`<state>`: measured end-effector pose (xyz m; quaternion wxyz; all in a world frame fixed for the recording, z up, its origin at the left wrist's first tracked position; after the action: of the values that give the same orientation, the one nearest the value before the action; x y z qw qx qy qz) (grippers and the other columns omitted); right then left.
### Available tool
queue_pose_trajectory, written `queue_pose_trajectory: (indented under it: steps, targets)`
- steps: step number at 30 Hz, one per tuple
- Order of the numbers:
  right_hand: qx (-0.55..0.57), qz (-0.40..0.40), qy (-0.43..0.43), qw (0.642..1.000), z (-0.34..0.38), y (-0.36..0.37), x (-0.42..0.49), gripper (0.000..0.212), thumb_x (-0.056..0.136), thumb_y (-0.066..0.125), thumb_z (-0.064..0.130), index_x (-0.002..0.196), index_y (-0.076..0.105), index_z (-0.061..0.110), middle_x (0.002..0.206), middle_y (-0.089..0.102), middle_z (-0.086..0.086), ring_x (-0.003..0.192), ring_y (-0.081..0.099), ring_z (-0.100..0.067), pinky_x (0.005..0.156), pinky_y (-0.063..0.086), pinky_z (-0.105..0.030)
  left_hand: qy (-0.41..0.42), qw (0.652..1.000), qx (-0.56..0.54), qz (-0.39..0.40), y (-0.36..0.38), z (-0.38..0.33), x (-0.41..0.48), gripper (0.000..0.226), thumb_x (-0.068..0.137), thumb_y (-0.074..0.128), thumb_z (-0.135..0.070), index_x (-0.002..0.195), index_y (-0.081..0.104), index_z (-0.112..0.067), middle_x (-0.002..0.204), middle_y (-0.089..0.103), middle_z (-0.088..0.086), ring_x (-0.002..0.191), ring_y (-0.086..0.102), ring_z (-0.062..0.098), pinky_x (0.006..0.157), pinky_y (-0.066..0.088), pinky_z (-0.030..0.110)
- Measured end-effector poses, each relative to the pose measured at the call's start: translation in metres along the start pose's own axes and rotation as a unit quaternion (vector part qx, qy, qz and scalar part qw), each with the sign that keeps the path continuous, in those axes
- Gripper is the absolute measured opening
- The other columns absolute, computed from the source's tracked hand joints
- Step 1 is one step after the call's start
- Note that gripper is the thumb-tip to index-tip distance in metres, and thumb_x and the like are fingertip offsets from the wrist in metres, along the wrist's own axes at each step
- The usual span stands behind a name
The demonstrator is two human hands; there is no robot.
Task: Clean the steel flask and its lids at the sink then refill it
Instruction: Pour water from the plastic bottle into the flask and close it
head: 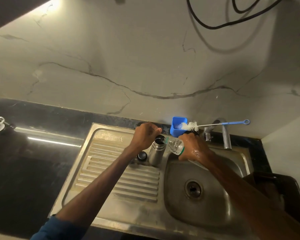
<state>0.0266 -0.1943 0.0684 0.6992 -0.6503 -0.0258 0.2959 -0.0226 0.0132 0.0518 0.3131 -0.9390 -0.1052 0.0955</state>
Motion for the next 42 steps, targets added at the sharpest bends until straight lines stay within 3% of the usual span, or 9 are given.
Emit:
queue_pose_trajectory:
  steps: [7,18,34,42]
  targets:
    - [-0.046,0.018,-0.002,0.999,0.002,-0.008,0.005,0.053,0.062,0.092,0.036,0.104,0.062,0.021,0.095,0.068,0.001,0.085,0.067,-0.019,0.070,0.054,-0.029,0.011,1.000,-0.008,0.005,0.002,0.001,-0.002,0.023,0.100,0.066,-0.039,0.089,0.069,-0.019,0.091,0.076,0.000,0.085,0.071,0.015,0.082,0.057,0.035]
    - [-0.098,0.028,-0.010,0.995,0.005,-0.017,0.007,0.061,0.070,0.089,0.039,0.119,0.060,0.018,0.110,0.066,-0.003,0.100,0.066,-0.023,0.072,0.043,-0.030,-0.002,1.000,-0.009,0.010,0.004,0.008,0.003,0.029,0.100,0.063,-0.042,0.093,0.074,-0.017,0.087,0.076,-0.007,0.082,0.072,0.009,0.079,0.052,0.028]
    - [-0.080,0.041,-0.008,0.996,0.006,-0.017,0.003,0.060,0.069,0.091,0.037,0.116,0.060,0.018,0.106,0.065,-0.002,0.095,0.064,-0.021,0.070,0.043,-0.029,0.004,1.000,-0.007,0.009,0.003,0.011,0.004,0.029,0.099,0.065,-0.042,0.096,0.076,-0.016,0.090,0.077,-0.007,0.082,0.072,0.005,0.078,0.053,0.026]
    - [-0.096,0.036,-0.013,0.995,0.007,-0.022,0.002,0.060,0.065,0.091,0.040,0.113,0.061,0.020,0.103,0.066,-0.001,0.094,0.066,-0.021,0.071,0.049,-0.030,0.011,1.000,-0.012,0.011,0.003,0.011,0.002,0.029,0.101,0.064,-0.041,0.097,0.075,-0.014,0.094,0.078,-0.003,0.086,0.073,0.011,0.081,0.056,0.029]
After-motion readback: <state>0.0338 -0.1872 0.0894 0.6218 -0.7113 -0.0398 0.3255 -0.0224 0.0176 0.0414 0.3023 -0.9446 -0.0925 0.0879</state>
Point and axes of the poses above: each hand's wrist, its own x-axis towards the middle knuckle, its own y-axis out of the palm, z = x × y, the point moved 1 cm from there along x, towards the middle knuckle
